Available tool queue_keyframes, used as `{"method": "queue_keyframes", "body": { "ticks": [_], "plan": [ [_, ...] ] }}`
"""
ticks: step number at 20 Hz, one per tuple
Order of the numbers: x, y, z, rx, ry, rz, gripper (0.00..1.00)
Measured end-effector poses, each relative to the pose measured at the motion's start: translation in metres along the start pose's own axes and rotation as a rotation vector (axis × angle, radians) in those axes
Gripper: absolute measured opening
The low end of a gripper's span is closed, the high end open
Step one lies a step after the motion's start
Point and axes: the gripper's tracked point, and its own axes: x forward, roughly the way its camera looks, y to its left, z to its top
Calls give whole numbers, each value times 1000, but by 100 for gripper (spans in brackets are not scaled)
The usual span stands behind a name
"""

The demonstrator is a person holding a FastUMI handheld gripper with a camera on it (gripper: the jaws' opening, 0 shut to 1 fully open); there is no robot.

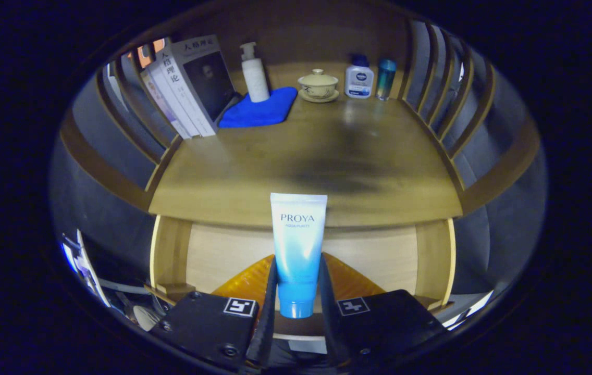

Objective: Pull open the drawer, take out the items inside it, and place them on the countertop above the cabinet.

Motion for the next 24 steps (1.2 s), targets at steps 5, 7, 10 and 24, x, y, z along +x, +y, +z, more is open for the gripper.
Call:
{"method": "queue_keyframes", "body": {
  "ticks": [5,7,10,24],
  "plan": [
    [23,1,50,9,-10,-31,43],
    [33,0,66,2,-10,-42,44],
    [49,3,74,37,13,-35,43],
    [69,-8,85,48,-2,-71,58]
  ]
}}
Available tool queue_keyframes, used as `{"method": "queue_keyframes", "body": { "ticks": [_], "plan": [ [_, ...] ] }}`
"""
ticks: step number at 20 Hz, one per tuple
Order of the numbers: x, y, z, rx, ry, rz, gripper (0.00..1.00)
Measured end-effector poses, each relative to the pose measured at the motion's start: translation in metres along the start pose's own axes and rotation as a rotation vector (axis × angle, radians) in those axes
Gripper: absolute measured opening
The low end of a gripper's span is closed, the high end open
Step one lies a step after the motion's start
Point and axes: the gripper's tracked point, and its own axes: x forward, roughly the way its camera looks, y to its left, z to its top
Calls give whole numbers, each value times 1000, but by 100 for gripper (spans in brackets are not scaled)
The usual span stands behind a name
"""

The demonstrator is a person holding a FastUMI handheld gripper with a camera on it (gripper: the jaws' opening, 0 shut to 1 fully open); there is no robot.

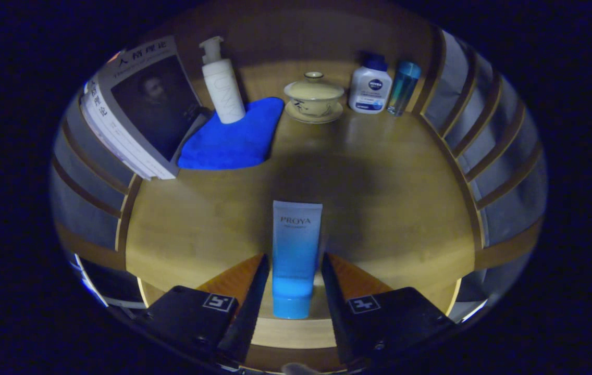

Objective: Pull open the drawer, take out the items inside it, and place them on the countertop above the cabinet.

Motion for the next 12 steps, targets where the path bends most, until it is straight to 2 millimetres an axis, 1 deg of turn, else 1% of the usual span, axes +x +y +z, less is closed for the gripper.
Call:
{"method": "queue_keyframes", "body": {
  "ticks": [2,3,6,9,12],
  "plan": [
    [-7,1,-2,5,-12,10,63],
    [-11,1,-4,1,-19,10,62],
    [-24,4,-6,-27,-63,13,61],
    [-36,11,-22,-46,-72,38,61],
    [-44,10,-39,-81,-112,33,61]
  ]
}}
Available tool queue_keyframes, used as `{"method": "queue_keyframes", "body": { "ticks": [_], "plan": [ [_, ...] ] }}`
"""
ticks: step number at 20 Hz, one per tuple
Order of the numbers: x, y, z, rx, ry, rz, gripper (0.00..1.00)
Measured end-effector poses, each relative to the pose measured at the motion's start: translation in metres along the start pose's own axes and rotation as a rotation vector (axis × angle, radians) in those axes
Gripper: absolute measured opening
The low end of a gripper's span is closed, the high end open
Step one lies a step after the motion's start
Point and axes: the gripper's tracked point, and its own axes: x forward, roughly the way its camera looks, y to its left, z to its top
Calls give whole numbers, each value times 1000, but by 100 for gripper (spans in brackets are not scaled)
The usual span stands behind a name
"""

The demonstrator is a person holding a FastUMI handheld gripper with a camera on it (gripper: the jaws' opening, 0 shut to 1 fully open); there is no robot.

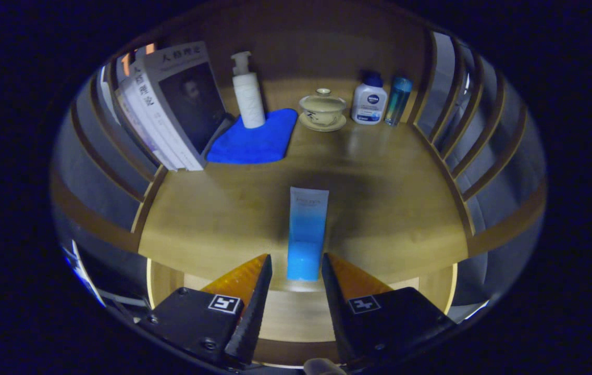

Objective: Pull open the drawer, take out the items inside it, and place them on the countertop above the cabinet.

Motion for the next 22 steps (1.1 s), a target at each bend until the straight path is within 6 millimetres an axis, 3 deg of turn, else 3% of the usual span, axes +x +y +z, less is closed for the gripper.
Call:
{"method": "queue_keyframes", "body": {
  "ticks": [8,11,18,20,22],
  "plan": [
    [-47,3,-44,31,-169,46,66],
    [-64,8,-70,14,-248,81,87],
    [-112,10,-130,-78,-639,76,87],
    [-124,9,-150,-49,-755,77,99],
    [-119,6,-177,-40,-818,76,100]
  ]
}}
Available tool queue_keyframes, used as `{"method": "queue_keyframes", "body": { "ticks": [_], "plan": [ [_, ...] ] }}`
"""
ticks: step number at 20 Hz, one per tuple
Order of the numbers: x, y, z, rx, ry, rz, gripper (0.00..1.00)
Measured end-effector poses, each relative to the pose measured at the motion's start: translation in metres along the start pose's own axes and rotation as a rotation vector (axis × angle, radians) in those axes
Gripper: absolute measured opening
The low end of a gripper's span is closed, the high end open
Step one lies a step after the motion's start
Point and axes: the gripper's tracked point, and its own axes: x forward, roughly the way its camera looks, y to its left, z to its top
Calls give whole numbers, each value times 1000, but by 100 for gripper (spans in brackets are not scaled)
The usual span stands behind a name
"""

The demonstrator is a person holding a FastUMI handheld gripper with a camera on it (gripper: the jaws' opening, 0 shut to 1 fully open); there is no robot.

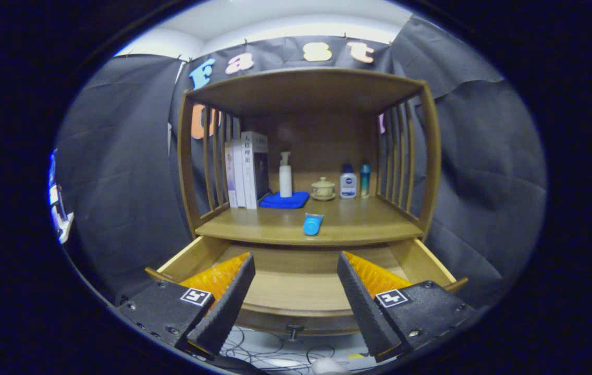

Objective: Pull open the drawer, take out the items inside it, and place them on the countertop above the cabinet.

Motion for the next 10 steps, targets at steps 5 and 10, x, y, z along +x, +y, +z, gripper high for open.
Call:
{"method": "queue_keyframes", "body": {
  "ticks": [5,10],
  "plan": [
    [-19,-1,-45,10,23,32,100],
    [-19,-19,-49,-35,-48,-52,100]
  ]
}}
